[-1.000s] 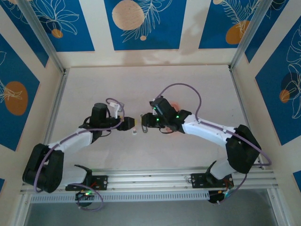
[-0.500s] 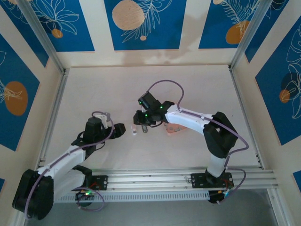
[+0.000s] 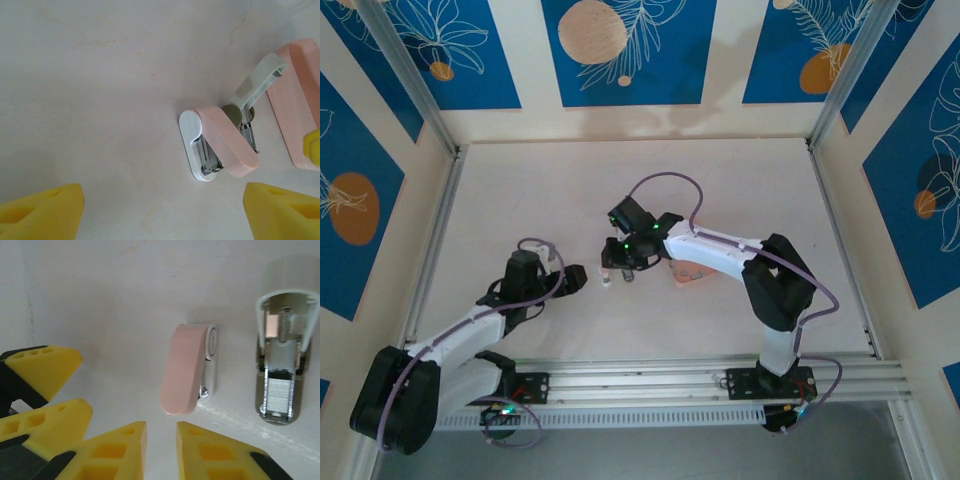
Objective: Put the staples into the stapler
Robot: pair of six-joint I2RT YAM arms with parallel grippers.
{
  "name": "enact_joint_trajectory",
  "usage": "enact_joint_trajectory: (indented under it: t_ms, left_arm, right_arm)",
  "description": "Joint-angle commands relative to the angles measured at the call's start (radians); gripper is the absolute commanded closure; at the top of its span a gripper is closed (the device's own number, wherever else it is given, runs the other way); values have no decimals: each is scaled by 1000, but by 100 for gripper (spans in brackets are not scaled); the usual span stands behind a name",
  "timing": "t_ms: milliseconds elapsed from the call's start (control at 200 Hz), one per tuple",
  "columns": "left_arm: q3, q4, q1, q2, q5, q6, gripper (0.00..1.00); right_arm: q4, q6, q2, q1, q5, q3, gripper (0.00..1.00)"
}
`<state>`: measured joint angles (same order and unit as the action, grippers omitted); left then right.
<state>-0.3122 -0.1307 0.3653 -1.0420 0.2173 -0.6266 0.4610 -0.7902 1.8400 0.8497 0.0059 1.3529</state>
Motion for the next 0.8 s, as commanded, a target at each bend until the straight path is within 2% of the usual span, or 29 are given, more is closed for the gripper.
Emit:
enact_joint_trajectory:
  t_ms: [0,240,435,500,620,795]
  left_arm:
    - [-2,-34,3,-8,20,12,17]
    - [5,-39,3,-8,15,26,17]
    - [-6,-53,3,-28,16,28,17]
    - [-22,-61,3,-47,25,28,16]
    - [-72,-106,3,-107,46,45,16]
    - [-240,-153,3,-294,151,94,17]
  right_arm:
    - [18,6,38,14,-39,32,79]
    - [50,-16,155,9,-51,36,87]
    - [51,-20,137,5,-48,-1,88]
    - [30,-7,99,8,-43,-7,85]
    - [2,27,10,6,-21,-7,74]
    - [-9,50,-118,-25,13,-54,68]
